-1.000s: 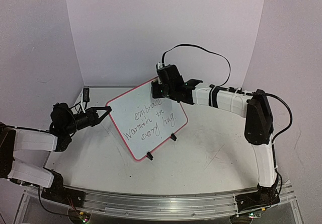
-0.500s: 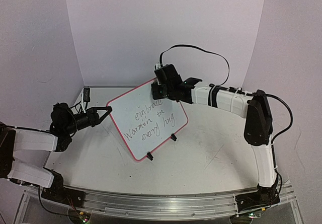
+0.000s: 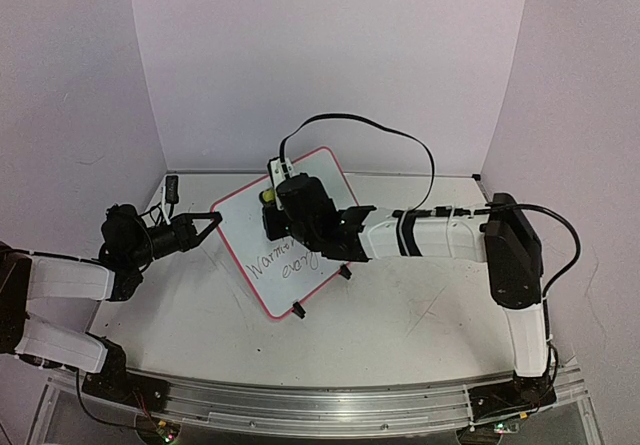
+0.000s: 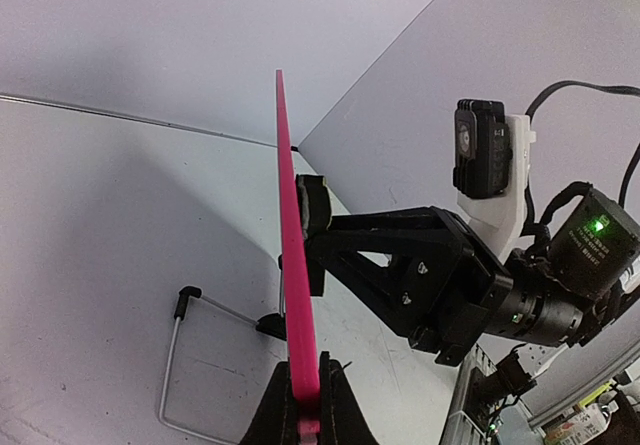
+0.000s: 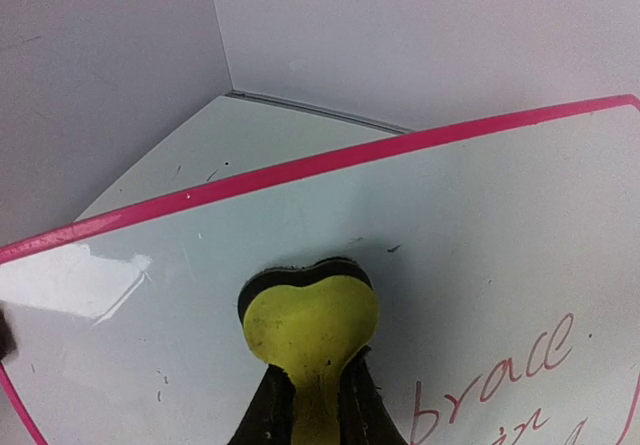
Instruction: Erase the whiteboard
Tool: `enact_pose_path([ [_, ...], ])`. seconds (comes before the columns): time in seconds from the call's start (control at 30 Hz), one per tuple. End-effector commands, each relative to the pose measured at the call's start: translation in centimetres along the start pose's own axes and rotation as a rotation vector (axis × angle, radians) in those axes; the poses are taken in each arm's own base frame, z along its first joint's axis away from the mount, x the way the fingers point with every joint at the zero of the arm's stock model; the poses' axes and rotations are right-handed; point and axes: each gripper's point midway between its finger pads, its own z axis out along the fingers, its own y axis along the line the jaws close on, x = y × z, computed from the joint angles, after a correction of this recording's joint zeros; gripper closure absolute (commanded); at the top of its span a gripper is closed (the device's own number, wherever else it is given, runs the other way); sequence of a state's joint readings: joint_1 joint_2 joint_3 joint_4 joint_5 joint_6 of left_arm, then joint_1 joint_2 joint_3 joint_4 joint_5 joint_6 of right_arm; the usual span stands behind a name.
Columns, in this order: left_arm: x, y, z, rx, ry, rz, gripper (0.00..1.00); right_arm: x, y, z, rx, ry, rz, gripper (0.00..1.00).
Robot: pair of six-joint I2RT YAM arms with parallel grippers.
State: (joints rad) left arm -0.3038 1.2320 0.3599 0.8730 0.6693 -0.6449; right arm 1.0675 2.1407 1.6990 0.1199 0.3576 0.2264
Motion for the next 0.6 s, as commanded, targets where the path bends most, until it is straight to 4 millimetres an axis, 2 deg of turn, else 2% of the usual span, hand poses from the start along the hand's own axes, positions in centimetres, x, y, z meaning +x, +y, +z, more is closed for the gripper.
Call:
enact_pose_path([
  [0.0, 0.7, -4.4, 0.5, 0.197, 0.069, 0.15, 1.0, 2.8, 1.4, -0.2, -0.063, 0.031, 0.044, 1.0],
  [0.17, 0.7, -4.5, 0.4, 0.199, 0.068, 0.152, 1.0, 5.8, 0.3, -0.9, -0.052, 0.09, 0.072, 1.0],
  [0.37, 0.7, -4.7, 0.4, 0.205, 0.069, 0.153, 1.0, 9.1, -0.8, -2.6, -0.039, 0.159, 0.089, 1.0],
  [0.47, 0.7, -4.6, 0.4, 0.203, 0.071, 0.151, 1.0, 9.3, -0.5, -3.0, -0.042, 0.162, 0.08, 1.0],
  [0.57, 0.8, -4.5, 0.5, 0.203, 0.073, 0.149, 1.0, 8.6, 0.3, -2.9, -0.055, 0.148, 0.068, 1.0],
])
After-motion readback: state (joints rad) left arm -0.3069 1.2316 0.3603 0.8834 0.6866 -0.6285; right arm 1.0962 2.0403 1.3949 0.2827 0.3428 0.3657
